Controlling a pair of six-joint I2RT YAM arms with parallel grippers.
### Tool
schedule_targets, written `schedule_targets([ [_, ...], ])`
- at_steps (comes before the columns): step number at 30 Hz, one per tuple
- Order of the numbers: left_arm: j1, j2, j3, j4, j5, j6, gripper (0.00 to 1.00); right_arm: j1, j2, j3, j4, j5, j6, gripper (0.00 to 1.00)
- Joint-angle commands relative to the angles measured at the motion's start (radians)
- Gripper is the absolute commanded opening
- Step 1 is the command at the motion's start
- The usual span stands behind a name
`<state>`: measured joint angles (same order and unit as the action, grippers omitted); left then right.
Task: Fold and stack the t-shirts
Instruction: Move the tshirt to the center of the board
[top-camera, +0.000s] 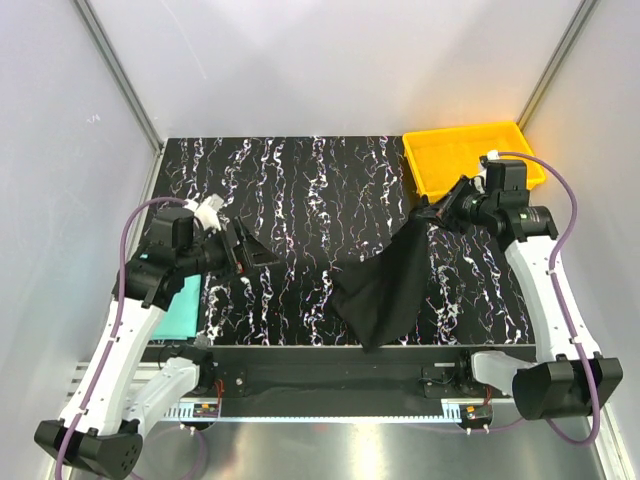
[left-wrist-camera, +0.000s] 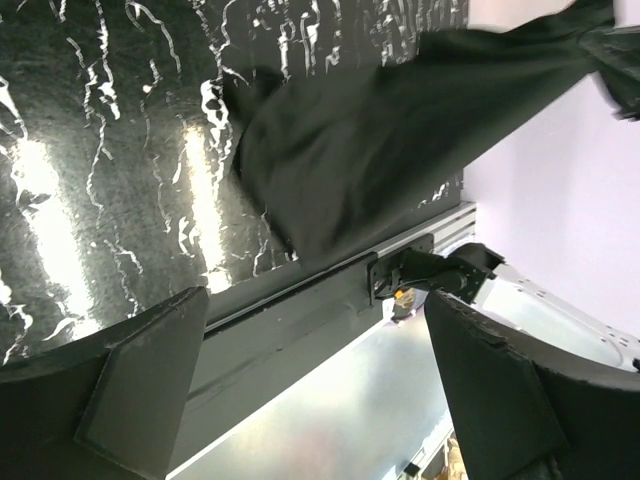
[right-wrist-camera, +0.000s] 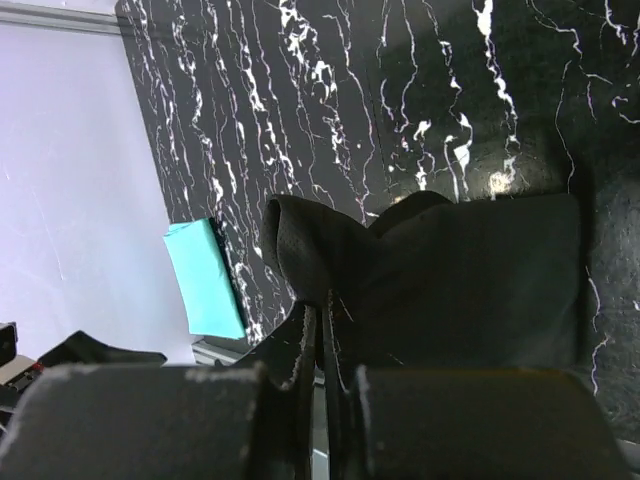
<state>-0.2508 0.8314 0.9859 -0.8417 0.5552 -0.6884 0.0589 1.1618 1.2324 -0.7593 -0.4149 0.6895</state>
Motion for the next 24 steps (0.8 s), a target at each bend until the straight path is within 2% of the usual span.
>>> schedule_targets([
  [1,-0.007,-0.041,0.017,0.061,0.040,-0.034,0.95,0.004,-0.010,0.155,0.104,-0.058,-0.024,0.06],
  [3,-0.007,-0.070,0.010,0.064,0.031,-0.040,0.95,0.005,0.033,0.261,0.091,-0.062,-0.038,0.05],
  [4,-0.005,-0.078,0.004,0.064,0.028,-0.048,0.95,0.005,0.056,0.377,0.075,-0.068,-0.038,0.05],
  [8,-0.007,-0.109,-0.001,0.069,0.012,-0.063,0.95,0.027,0.179,0.608,0.093,-0.125,0.036,0.05],
  [12,-0.005,-0.132,0.010,0.070,-0.029,-0.069,0.95,0.120,0.249,0.736,0.175,-0.162,0.146,0.04],
  [14,-0.004,-0.150,0.017,0.072,-0.073,-0.076,0.95,0.211,0.285,0.785,0.205,-0.160,0.186,0.05],
  [17,-0.004,-0.176,0.036,0.079,-0.135,-0.083,0.95,0.330,0.308,0.817,0.247,-0.173,0.222,0.05],
  [20,-0.005,-0.195,0.046,0.085,-0.185,-0.089,0.95,0.369,0.268,0.776,0.250,-0.171,0.225,0.08],
  [21,-0.004,-0.198,0.048,0.085,-0.196,-0.091,0.95,0.369,0.242,0.738,0.252,-0.157,0.222,0.09],
  [24,-0.004,-0.195,0.036,0.089,-0.212,-0.091,0.95,0.369,0.084,0.483,0.250,-0.064,0.168,0.17],
])
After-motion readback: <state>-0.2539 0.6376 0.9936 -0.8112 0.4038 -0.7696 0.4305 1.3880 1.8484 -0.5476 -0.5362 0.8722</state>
